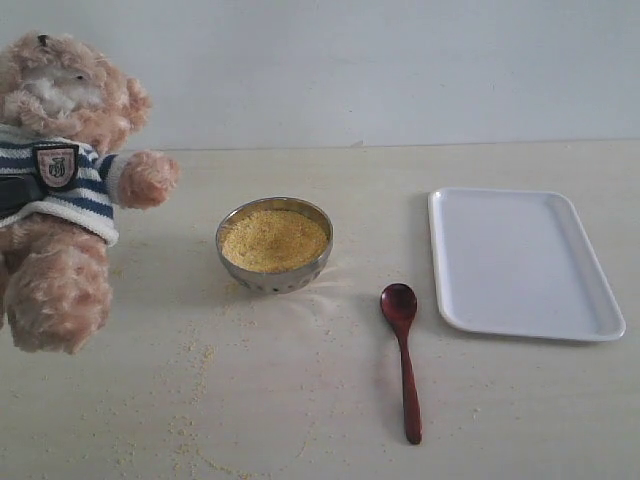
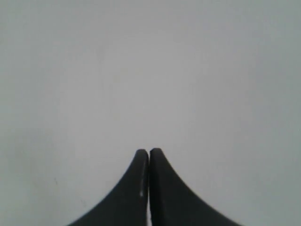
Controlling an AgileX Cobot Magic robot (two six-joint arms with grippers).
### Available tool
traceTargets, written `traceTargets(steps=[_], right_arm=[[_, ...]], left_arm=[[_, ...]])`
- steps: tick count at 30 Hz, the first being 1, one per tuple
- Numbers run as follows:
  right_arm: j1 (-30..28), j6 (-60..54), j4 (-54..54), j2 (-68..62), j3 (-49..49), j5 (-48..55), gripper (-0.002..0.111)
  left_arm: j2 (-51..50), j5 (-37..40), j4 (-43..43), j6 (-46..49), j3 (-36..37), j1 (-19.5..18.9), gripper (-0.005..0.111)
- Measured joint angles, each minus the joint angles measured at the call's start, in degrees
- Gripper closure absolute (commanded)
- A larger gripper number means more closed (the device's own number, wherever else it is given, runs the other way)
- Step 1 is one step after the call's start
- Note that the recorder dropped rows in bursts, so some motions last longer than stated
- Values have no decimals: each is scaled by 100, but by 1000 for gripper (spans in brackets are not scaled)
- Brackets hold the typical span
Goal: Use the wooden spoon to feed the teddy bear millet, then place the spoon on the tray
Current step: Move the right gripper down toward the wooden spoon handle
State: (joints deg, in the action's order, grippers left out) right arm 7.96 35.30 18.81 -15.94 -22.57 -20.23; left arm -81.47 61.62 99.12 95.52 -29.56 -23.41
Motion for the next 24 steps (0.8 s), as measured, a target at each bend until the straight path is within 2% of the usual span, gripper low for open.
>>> traceTargets(steps=[3,6,8,20,24], right_arm=[[0,411,1213,-1687,-837,1291,108],[0,400,1590,-3160,-1454,2864,108],[0,376,1631,-3835,-1714,3417,108],[31,-113,1613,-4255,-1844,3497,108],[545,-984,1366,-4255,-1844,3611,108]], left_arm=[[0,0,0,0,0,0,102],[0,0,0,0,0,0,102],[0,0,0,4,0,0,102],[0,-22,0,4,0,0,102],[0,-22,0,4,0,0,102]])
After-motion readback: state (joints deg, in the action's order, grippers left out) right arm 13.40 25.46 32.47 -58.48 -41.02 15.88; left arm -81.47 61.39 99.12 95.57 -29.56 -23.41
